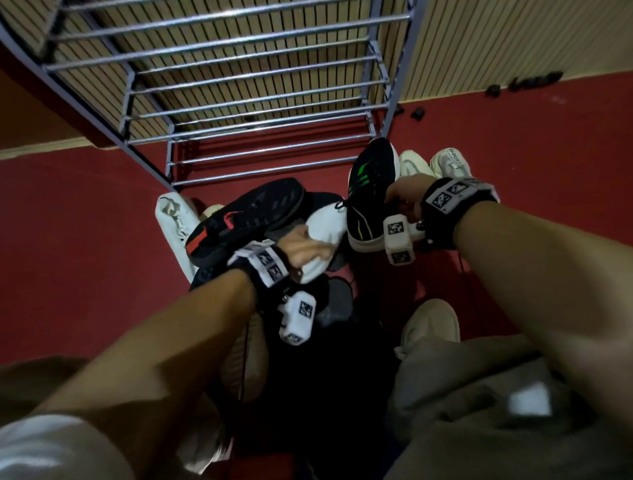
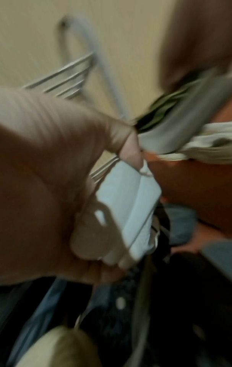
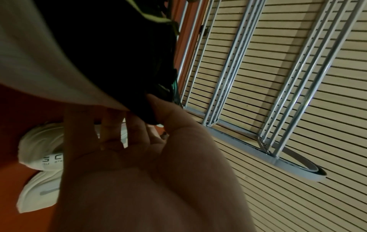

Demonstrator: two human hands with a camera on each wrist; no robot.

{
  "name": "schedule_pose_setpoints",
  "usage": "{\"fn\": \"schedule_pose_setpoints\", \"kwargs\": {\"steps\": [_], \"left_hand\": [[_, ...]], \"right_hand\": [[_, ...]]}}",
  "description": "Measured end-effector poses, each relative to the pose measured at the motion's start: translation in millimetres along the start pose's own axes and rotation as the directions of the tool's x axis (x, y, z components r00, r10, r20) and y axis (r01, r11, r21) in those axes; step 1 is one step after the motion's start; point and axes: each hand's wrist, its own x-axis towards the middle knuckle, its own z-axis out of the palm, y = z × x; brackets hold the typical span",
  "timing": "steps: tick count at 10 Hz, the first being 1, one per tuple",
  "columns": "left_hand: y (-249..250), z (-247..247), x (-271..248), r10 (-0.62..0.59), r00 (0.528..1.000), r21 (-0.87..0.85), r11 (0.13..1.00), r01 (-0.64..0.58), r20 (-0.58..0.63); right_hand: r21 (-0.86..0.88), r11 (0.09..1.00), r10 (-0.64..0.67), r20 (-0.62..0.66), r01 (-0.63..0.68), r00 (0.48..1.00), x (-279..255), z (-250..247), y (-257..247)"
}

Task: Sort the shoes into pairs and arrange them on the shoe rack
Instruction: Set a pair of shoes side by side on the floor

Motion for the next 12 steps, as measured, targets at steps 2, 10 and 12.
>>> {"fn": "schedule_pose_setpoints", "kwargs": {"steps": [2, 10, 12], "left_hand": [[6, -62, 4, -0.098, 0.984, -0.415, 0.909, 0.028, -0.149], [-8, 2, 6, 0.078, 0.996, 0.784, 0.616, -0.072, 0.031], [-36, 13, 10, -0.047, 0.997, 0.760, 0.650, -0.014, 0.060]], "right_hand": [[0.064, 0.997, -0.031, -0.013, 0.032, 0.999, 8, -4, -6], [-0.034, 0.999, -0.038, 0.028, 0.039, 0.999, 10, 14, -17], [-0.077, 0.997, -0.028, 0.003, 0.028, 1.000, 13, 10, -4]]}}
